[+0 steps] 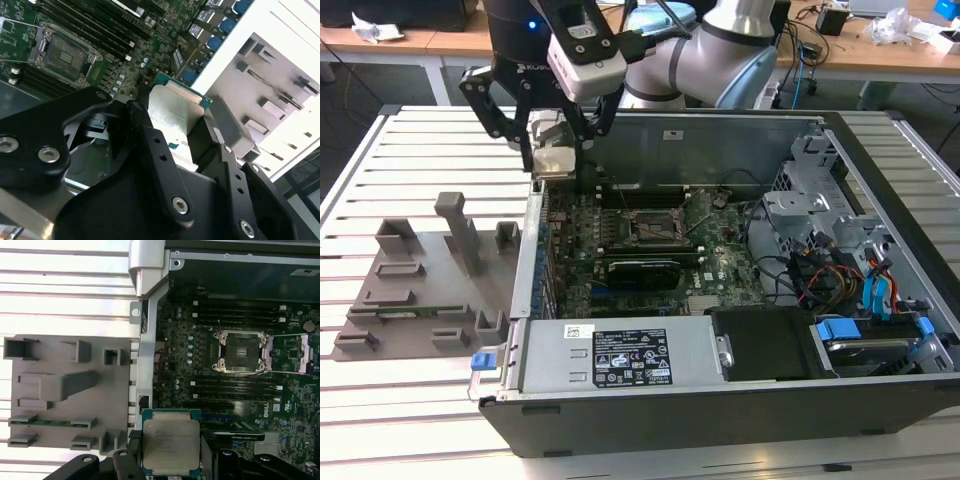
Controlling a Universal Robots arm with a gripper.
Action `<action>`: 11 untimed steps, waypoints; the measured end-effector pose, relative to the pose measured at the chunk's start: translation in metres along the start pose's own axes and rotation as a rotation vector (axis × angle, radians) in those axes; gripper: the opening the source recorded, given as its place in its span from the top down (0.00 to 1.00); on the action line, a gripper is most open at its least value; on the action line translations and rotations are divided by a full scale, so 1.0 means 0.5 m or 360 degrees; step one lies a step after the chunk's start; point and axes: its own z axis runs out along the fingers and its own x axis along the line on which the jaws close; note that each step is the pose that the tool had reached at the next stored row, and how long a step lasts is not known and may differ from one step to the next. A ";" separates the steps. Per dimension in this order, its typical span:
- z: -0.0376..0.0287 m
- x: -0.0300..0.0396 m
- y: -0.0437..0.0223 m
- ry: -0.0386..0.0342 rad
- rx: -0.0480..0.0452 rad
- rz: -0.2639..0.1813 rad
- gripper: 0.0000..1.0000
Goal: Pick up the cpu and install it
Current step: 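Pick up the cpu and move it towards the insertion slot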
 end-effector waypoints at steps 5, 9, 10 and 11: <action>0.014 -0.020 0.006 0.0001 0.0000 0.0000 0.45; 0.025 -0.051 0.022 0.0002 0.0000 0.0000 0.45; 0.027 -0.059 0.025 0.0002 0.0000 0.0000 0.45; 0.028 -0.064 0.026 0.0003 0.0000 0.0000 0.45</action>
